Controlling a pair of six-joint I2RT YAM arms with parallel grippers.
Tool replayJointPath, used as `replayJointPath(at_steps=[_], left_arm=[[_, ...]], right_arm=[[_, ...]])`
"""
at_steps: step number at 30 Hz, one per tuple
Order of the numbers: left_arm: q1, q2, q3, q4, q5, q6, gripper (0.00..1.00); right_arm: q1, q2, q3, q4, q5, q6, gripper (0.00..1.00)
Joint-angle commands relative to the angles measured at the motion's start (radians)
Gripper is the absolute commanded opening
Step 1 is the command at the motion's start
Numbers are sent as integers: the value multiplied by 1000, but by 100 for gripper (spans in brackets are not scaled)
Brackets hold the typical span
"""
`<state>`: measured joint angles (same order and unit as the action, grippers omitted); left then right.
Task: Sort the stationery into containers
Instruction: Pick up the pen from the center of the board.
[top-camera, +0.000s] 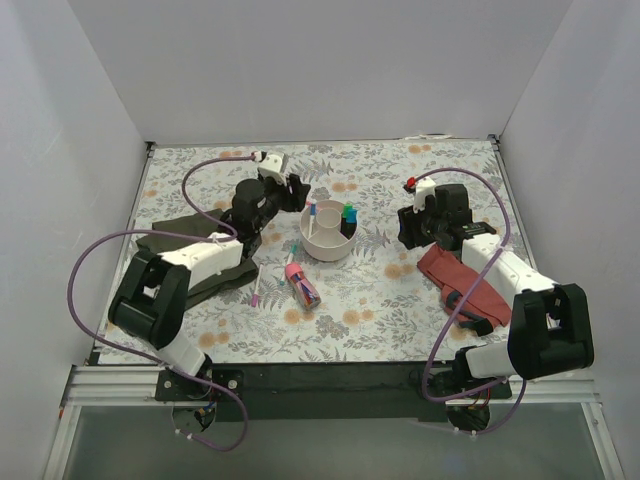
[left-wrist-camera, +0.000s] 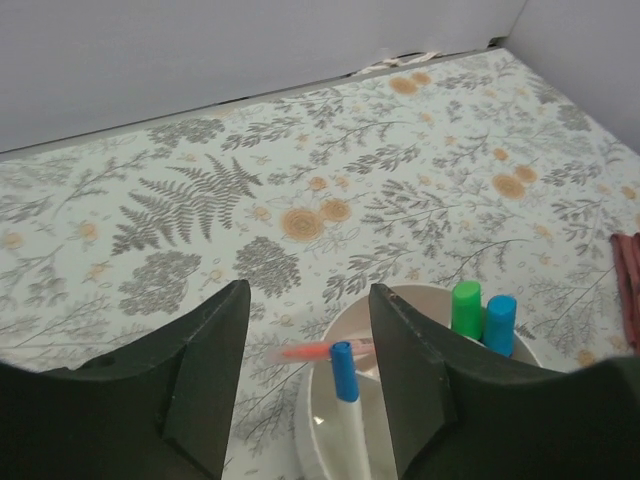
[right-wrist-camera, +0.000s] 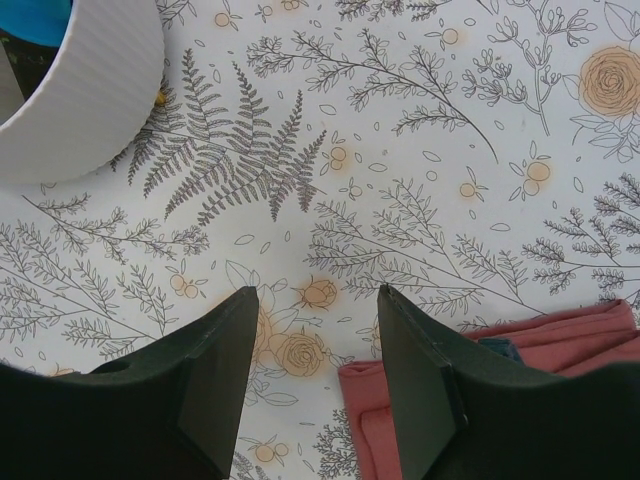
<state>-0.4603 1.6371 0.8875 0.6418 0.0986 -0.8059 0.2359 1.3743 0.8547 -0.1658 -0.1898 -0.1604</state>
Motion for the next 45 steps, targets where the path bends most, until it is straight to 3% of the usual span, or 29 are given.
replayJointPath(at_steps=[1,2,3,6,9,10,13,16,19,24,29,33,45], left_arm=[[5,-210,88,-207,-157,115,53],[6,-230,115,-287,-168,134,57],[6,-249,151,-497,-159,151,61],[6,-261,257,-816,-151,134,62],[6,-324,193,-907,-131,100,62],[6,-329,194,-947,-41,96,63],[6,-286,229,-1116,56,30,59],[8,-287,176,-1125,49,5,75],[6,-269,140,-1105,24,7,76],[6,-203,143,-1101,10,20,63],[5,-126,162,-1087,21,34,61],[-3,-30,182,-1070,-23,56,47],[0,118,272,-1048,-25,47,45]], right_arm=[[-4,-55,26,34,-5,-1,60],[-4,-63,18,34,-5,-1,60],[-4,-78,3,35,-4,-1,60],[-4,-106,-29,40,-3,2,60],[-4,-124,-42,38,-2,12,60],[-4,-127,-43,38,-2,15,60],[-3,-136,-30,38,7,15,60],[-4,-141,-25,38,15,10,60],[-4,-141,-26,38,7,9,61],[-4,-158,-43,38,4,10,62],[-6,-175,-72,38,10,9,62],[-6,-175,-89,40,4,10,62],[-7,-136,-89,61,0,18,62]])
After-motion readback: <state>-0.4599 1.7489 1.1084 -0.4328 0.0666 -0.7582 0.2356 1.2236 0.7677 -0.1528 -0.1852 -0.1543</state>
